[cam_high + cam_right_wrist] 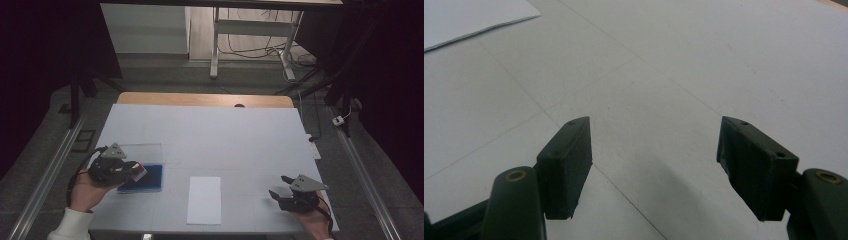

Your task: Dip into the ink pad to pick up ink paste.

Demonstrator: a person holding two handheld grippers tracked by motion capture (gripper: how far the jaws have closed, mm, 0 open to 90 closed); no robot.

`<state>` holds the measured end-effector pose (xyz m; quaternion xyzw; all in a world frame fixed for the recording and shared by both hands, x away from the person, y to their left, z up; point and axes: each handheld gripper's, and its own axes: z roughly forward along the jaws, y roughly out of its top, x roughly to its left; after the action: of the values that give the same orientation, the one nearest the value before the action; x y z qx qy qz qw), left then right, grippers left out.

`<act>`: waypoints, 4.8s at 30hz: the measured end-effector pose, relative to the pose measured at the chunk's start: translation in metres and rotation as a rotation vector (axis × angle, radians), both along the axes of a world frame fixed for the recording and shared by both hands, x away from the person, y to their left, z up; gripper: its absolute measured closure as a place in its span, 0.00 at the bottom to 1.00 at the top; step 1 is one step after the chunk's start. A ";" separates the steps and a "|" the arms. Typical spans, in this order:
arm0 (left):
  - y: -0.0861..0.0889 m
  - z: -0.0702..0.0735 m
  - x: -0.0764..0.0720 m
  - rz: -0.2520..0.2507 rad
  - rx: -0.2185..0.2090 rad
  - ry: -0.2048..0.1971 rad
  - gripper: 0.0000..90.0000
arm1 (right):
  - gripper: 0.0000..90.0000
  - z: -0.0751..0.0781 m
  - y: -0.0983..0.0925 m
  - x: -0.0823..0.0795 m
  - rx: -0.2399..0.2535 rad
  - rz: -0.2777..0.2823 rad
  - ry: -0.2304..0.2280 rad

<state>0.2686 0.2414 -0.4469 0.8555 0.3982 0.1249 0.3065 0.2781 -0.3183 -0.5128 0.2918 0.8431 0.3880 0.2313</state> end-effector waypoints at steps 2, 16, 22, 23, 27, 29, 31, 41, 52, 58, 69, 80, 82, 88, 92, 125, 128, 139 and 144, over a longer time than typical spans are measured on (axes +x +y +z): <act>0.000 -0.004 0.002 0.007 0.012 0.007 0.78 | 0.33 0.000 0.000 0.000 0.003 0.004 0.002; 0.001 -0.025 0.011 0.026 0.067 0.064 0.78 | 0.33 -0.002 0.001 0.001 -0.006 0.007 0.007; -0.001 -0.029 0.013 0.026 0.079 0.075 0.78 | 0.33 -0.002 0.002 0.000 -0.003 0.006 0.010; -0.001 -0.029 0.013 0.026 0.079 0.075 0.78 | 0.33 -0.002 0.001 0.001 -0.005 0.008 0.009; -0.002 -0.032 0.015 0.029 0.084 0.075 0.78 | 0.33 -0.002 0.001 0.001 -0.007 0.009 0.011; -0.003 -0.034 0.015 0.027 0.091 0.083 0.78 | 0.33 -0.003 0.001 0.001 -0.007 0.009 0.010; -0.004 -0.034 0.015 0.028 0.095 0.082 0.78 | 0.33 -0.002 0.001 0.001 -0.010 0.009 0.012; -0.008 -0.034 0.016 0.036 0.117 0.084 0.78 | 0.33 -0.003 0.002 0.001 -0.013 0.010 0.017; -0.017 -0.036 0.015 0.056 0.175 0.096 0.79 | 0.33 -0.002 0.003 0.000 -0.016 0.006 0.013; -0.014 -0.038 0.015 0.052 0.154 0.098 0.79 | 0.33 -0.002 0.002 0.000 -0.015 0.005 0.012; -0.014 -0.039 0.015 0.040 0.159 0.089 0.79 | 0.33 -0.003 0.003 0.000 -0.020 0.012 0.014; -0.015 -0.039 0.014 0.040 0.163 0.079 0.79 | 0.33 -0.003 0.005 0.001 -0.016 0.010 0.014; -0.015 -0.039 0.014 0.042 0.164 0.079 0.79 | 0.33 -0.004 0.005 0.001 -0.016 0.010 0.015; -0.015 -0.036 0.012 0.038 0.168 0.065 0.78 | 0.33 -0.002 0.004 0.000 -0.016 0.009 0.015; -0.013 -0.026 0.009 0.062 0.206 0.025 0.78 | 0.34 -0.001 0.002 -0.001 -0.011 0.006 0.003; 0.002 0.020 -0.015 0.030 -0.024 -0.084 0.78 | 0.34 -0.002 0.000 0.000 -0.018 0.006 0.013; 0.000 0.014 -0.012 0.030 -0.011 -0.069 0.78 | 0.34 -0.003 0.000 0.000 -0.017 0.008 0.015; -0.008 -0.008 0.000 0.022 0.019 -0.015 0.78 | 0.34 -0.004 0.000 0.000 -0.018 0.009 0.021; -0.014 -0.014 0.003 0.012 0.043 0.000 0.78 | 0.34 -0.004 0.000 0.000 -0.019 0.007 0.022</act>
<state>0.2717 0.2271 -0.4613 0.8595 0.4005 0.1351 0.2875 0.2781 -0.3182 -0.5166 0.2907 0.8503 0.3775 0.2234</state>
